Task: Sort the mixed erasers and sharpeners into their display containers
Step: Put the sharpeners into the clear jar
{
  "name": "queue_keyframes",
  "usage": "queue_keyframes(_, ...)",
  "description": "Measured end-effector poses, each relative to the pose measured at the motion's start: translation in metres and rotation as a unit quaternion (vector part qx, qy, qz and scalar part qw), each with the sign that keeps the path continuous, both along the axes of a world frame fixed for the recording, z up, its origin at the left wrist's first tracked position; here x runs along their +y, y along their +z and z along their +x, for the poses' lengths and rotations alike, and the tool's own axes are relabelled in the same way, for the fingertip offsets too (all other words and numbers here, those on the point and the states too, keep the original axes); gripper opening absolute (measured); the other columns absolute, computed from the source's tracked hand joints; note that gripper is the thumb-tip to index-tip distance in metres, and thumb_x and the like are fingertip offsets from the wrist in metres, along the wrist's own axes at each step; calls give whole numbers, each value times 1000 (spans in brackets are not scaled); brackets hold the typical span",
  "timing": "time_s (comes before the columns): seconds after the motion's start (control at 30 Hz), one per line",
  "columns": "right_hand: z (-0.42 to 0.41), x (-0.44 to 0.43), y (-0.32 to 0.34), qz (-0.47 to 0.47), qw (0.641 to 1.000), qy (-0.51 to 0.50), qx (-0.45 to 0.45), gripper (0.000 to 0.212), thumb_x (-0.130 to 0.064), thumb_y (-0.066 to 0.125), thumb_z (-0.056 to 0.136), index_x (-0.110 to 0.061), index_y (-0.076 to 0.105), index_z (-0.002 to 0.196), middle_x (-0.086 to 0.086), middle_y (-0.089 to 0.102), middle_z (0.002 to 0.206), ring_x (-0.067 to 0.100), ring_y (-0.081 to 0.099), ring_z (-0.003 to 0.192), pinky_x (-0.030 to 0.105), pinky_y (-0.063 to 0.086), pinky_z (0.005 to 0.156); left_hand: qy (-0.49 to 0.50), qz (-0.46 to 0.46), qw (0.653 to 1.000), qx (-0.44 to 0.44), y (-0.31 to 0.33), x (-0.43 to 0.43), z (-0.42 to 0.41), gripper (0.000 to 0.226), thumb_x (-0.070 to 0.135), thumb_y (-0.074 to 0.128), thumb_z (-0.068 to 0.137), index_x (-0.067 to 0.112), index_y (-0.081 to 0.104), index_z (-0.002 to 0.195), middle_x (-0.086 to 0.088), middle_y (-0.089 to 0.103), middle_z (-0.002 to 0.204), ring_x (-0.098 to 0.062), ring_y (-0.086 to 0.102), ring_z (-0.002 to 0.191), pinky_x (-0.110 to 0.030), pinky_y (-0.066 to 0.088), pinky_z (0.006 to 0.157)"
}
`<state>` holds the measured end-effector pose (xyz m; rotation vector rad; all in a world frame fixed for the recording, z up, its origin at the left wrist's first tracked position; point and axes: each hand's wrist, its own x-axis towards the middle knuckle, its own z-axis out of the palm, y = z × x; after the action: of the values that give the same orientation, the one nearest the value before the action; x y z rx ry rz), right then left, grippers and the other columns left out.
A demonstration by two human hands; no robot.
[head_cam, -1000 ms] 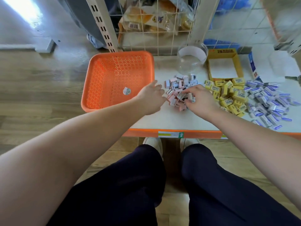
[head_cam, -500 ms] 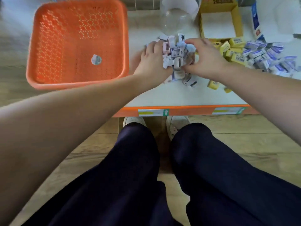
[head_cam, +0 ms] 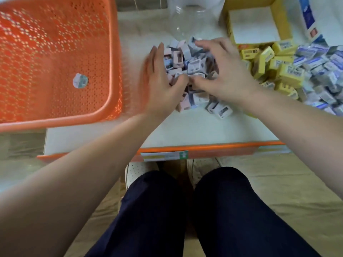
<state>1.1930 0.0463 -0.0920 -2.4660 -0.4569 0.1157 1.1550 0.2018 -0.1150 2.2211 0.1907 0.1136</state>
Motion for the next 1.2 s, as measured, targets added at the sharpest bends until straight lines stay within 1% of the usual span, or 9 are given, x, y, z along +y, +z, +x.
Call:
queue_keyframes(0.1, 2, -8, -5, 35, 998, -29, -33, 65, -49, 49, 77, -19, 43, 135, 8, 40, 132, 21, 38, 124, 25, 31, 102, -19, 13, 1000, -1, -3, 3, -1, 85, 54, 41, 75, 19, 20, 149, -3, 20, 156, -17, 15, 144, -44, 18, 117)
queue_keyframes(0.27, 29, -14, -9, 36, 993, -78, -86, 52, -32, 49, 85, -11, 45, 132, 14, 40, 132, 21, 37, 125, 13, 23, 97, -24, -11, 1000, -16, -6, 6, 8, 79, 49, 44, 78, 20, 22, 148, 0, 25, 154, -15, 20, 142, -44, 22, 115)
queue_keyframes(0.4, 58, -4, -1, 16, 992, -70, -106, 54, -32, 49, 83, -20, 42, 135, 13, 31, 141, 27, 36, 127, 25, 29, 104, -29, -23, 999, -15, -9, 4, 15, 80, 52, 41, 75, 23, 23, 148, 1, 25, 154, -14, 20, 142, -45, 24, 114)
queue_keyframes(0.5, 71, 12, 6, -9, 990, -64, -122, 49, -29, 48, 84, -23, 43, 132, 10, 32, 140, 28, 38, 124, 18, 28, 87, -24, -29, 999, -11, -7, 2, 15, 80, 54, 42, 75, 24, 24, 148, 3, 22, 154, -13, 18, 143, -45, 25, 114)
queue_keyframes(0.57, 79, 19, 9, -50, 986, -76, -143, 45, -33, 45, 86, -19, 45, 129, 8, 38, 138, 27, 37, 125, 19, 27, 81, -18, -28, 999, -17, -5, 3, 17, 78, 51, 45, 78, 24, 25, 148, 3, 22, 155, -14, 18, 143, -46, 26, 113)
queue_keyframes(0.67, 86, 24, 12, -111, 983, -43, -138, 39, -34, 42, 92, -16, 46, 127, 7, 46, 134, 27, 39, 125, 30, 34, 92, -4, 3, 1000, -9, 3, 4, 22, 73, 48, 45, 79, 26, 28, 146, 3, 24, 155, -15, 19, 143, -46, 22, 115)
queue_keyframes(0.8, 85, 24, 13, -69, 991, -19, -112, 30, -22, 36, 98, -20, 54, 122, 1, 58, 124, 20, 51, 116, 29, 38, 95, -9, 17, 999, 28, 6, 5, 34, 73, 55, 40, 74, 31, 37, 142, 9, 34, 150, -13, 26, 139, -44, 27, 113)
queue_keyframes(0.93, 76, 21, 18, -35, 996, 7, -85, 33, -12, 38, 96, -19, 60, 120, 5, 63, 104, 19, 56, 98, 23, 38, 83, -17, 12, 999, 27, 3, 6, 31, 65, 49, 44, 74, 26, 47, 136, 5, 45, 141, -15, 36, 134, -41, 31, 110)
queue_keyframes(1.2, 32, 8, 16, -56, 992, 42, -101, 31, -18, 44, 96, -24, 62, 119, 3, 60, 99, 27, 44, 110, 24, 28, 84, -22, -36, 999, 15, 6, 6, -3, 50, 35, 49, 80, 20, 52, 128, 10, 49, 124, -16, 42, 126, -42, 34, 106)
